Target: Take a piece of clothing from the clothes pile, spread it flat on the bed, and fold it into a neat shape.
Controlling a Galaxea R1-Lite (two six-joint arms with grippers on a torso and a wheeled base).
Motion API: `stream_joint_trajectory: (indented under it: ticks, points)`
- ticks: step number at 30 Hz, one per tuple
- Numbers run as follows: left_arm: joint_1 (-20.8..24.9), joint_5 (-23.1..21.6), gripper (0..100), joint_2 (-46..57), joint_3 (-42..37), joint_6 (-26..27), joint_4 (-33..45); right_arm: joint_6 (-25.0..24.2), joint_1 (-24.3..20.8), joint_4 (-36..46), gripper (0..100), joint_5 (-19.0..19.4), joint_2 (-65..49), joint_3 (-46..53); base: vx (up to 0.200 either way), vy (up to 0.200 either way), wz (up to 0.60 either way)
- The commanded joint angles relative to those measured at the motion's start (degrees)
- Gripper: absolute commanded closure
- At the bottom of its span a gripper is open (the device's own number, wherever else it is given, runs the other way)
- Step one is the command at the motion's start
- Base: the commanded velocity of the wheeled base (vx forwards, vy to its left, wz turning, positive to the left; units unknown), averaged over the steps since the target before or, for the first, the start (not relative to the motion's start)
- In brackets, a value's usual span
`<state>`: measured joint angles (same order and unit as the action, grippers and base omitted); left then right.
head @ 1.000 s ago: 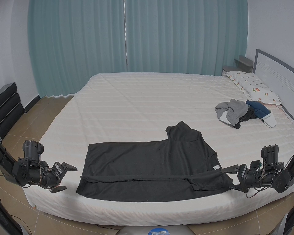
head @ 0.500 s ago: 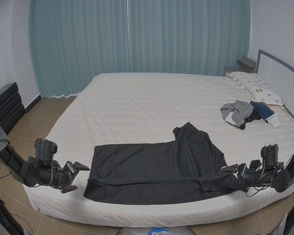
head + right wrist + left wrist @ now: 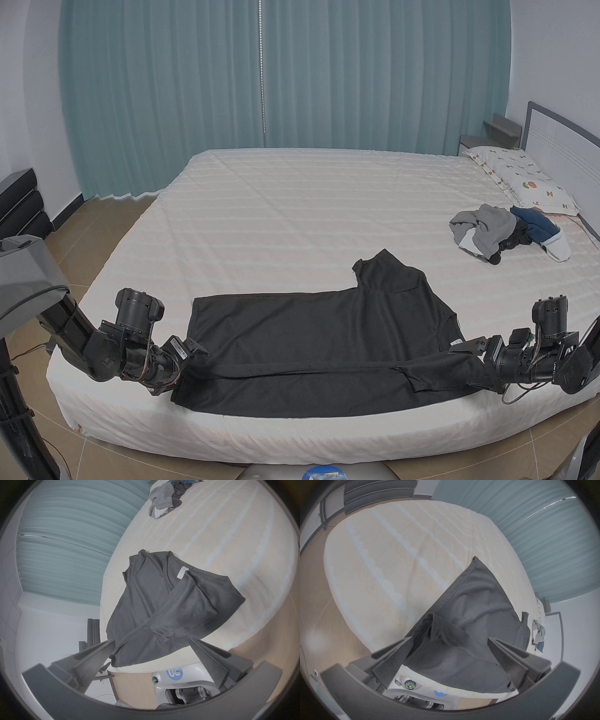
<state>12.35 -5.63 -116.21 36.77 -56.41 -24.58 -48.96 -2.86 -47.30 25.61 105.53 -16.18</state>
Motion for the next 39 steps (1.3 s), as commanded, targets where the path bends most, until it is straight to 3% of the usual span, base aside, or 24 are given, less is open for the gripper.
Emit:
stream_joint_trajectory:
  ticks: [1,5,16,26,39]
  points:
    - [1.5,0.1,0,-2.6,2.0,-0.1,0.1,0.0,0.2,0.0,0,0.0,0.5,-0.2,0.000,0.000,0.00]
    - [1.9,0.6,0,-3.1,2.9,-0.2,0.1,0.1,0.2,-0.1,0,0.0,0.4,-0.1,0.000,0.000,0.00]
    - [3.1,10.9,0,0.3,3.1,0.2,2.3,0.1,0.6,-0.1,0,0.0,0.4,-0.2,0.000,0.000,0.00]
    - [7.7,10.6,0,1.9,3.1,-0.5,2.3,0.1,0.7,0.0,0,0.0,0.6,-0.3,0.000,0.000,0.00]
    - [8.0,9.7,0,-6.6,8.1,-1.2,2.1,0.4,0.7,-0.1,0,-0.1,1.9,-0.5,0.000,0.000,0.00]
